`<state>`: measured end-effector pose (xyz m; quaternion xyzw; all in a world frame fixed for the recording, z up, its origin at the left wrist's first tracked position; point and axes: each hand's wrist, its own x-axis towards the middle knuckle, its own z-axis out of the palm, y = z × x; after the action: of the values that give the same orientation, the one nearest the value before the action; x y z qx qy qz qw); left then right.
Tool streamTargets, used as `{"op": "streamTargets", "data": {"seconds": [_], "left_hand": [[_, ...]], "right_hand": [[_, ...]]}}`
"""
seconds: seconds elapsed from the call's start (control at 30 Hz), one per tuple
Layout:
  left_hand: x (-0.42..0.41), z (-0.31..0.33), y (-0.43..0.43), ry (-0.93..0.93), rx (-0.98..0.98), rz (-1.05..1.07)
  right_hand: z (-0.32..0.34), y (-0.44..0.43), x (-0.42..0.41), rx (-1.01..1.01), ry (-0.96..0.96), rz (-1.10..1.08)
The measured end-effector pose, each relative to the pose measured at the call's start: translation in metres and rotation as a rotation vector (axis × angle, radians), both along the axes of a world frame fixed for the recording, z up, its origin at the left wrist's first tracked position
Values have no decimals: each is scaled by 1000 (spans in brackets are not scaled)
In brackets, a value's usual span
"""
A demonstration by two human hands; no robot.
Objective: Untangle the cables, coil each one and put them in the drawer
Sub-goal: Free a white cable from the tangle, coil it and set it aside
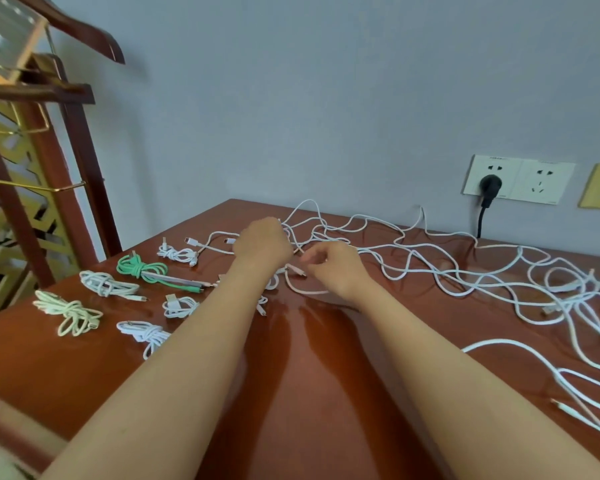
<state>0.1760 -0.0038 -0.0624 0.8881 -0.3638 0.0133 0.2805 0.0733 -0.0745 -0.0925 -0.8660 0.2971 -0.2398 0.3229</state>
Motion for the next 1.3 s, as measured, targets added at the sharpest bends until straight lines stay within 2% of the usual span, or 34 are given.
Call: {"op": "streamTargets", "data": {"seconds": [0.27,0.47,0.63,0.73,0.83,0.97,1.07,1.2,1.3], "left_hand": [[-72,6,-22,148,-4,-187],[-131,0,-34,271,22,-345],[-178,-1,-42,336,18,-569],[-204,2,-47,374,-9,-685],[-226,3,-53,397,-6,-758],[-246,-7,-56,372,134,-918],[-247,-18,-58,298,280,-1006],[-242,-28,-60,294,300,-1053],[-236,-30,-59,287,322,-1117]], "right_hand": [[26,-24,-88,-47,142,-67],[30,-35,-165,12,152,-189],[34,-38,-218,31,196,-276],[34,-35,-242,39,204,-288],[27,-37,-258,32,319,-273],[22,-37,-269,150,431,-206],[19,-33,-271,158,384,-154],[4,-34,-271,100,233,-185],[-8,-42,-271,136,80,-196]]}}
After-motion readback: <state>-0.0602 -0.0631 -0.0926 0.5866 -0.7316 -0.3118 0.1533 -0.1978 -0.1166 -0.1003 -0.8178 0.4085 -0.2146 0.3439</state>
